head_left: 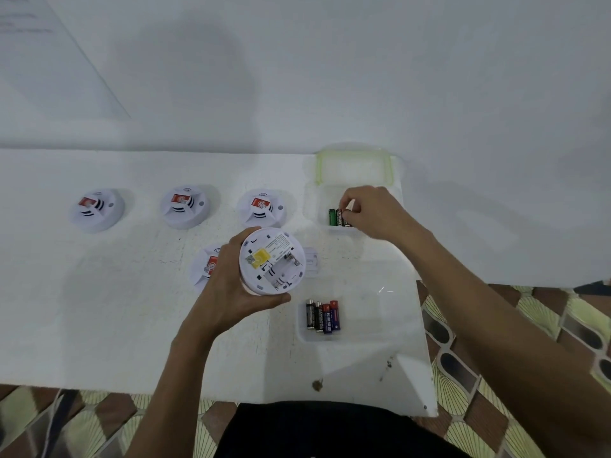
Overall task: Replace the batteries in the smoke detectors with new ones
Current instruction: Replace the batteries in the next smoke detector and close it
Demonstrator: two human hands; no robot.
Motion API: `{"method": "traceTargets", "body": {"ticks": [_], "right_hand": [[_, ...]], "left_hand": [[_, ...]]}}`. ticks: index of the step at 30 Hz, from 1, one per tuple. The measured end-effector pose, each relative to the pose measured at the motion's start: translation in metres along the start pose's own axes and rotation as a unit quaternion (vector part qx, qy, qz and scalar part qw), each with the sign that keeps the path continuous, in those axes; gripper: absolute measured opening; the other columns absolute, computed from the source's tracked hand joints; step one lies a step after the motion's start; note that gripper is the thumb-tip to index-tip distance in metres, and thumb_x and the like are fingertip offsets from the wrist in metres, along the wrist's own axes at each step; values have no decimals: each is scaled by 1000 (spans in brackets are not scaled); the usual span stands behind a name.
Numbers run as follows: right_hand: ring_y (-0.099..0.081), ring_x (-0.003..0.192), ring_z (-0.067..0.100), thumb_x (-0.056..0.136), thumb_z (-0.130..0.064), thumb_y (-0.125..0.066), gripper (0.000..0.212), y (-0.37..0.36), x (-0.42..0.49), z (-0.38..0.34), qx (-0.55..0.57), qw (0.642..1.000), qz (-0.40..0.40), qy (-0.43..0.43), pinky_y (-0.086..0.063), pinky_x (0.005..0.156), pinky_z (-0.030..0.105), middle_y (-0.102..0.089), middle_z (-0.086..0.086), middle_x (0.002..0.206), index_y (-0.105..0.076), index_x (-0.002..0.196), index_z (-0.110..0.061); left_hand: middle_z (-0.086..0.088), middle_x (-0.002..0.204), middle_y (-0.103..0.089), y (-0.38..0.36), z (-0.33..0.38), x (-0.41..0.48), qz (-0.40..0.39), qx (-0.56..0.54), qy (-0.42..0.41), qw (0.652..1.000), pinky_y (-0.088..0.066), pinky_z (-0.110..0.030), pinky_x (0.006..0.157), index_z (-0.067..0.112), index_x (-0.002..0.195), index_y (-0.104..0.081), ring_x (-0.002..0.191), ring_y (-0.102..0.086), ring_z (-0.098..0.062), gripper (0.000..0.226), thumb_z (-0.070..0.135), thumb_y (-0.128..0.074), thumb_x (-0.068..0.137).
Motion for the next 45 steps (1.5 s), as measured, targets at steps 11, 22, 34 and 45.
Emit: {"method": "traceTargets", "body": {"ticks": [11,22,34,45], "right_hand": [[-57,102,20,84,-31,-67,37,-32,48,27,-102,991,-82,-24,-44,74,31,-62,-2,117,-62,120,-24],[-53,53,10,83,-13,-71,17,4,5,-1,182,980,69,32,-47,55,20,-66,-4,92,-56,90,-19],[-63,78,12,85,-8,-72,15,-4,-88,-87,292,933,105,181,-55,65,22,-64,-14,90,-64,97,-12],[-62,87,25,88,-10,-67,17,-22,-111,-128,-70,876,154,452,-55,63,36,-71,4,104,-72,104,-14]], "left_hand": [[30,126,-40,2,-4,1,5,0,2,1000,-34,-5,95,40,132,-32,116,-42,10,93,60,-76,53],[18,131,-44,0,-5,8,8,-15,-6,1000,-39,-18,99,38,133,-31,120,-45,-1,95,60,-78,53],[28,128,-39,0,5,13,21,-17,-25,999,-33,-2,95,55,128,-27,119,-42,8,87,77,-68,55],[39,127,-33,-7,-1,10,-14,-53,15,998,-24,8,90,43,124,-25,113,-31,30,99,96,-49,45]]}}
Point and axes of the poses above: each hand's wrist, its own x-axis towards the middle knuckle, its own y-axis out of the back of the hand, z = x × y, the point moved 9 cm from there along x, towards the middle knuckle
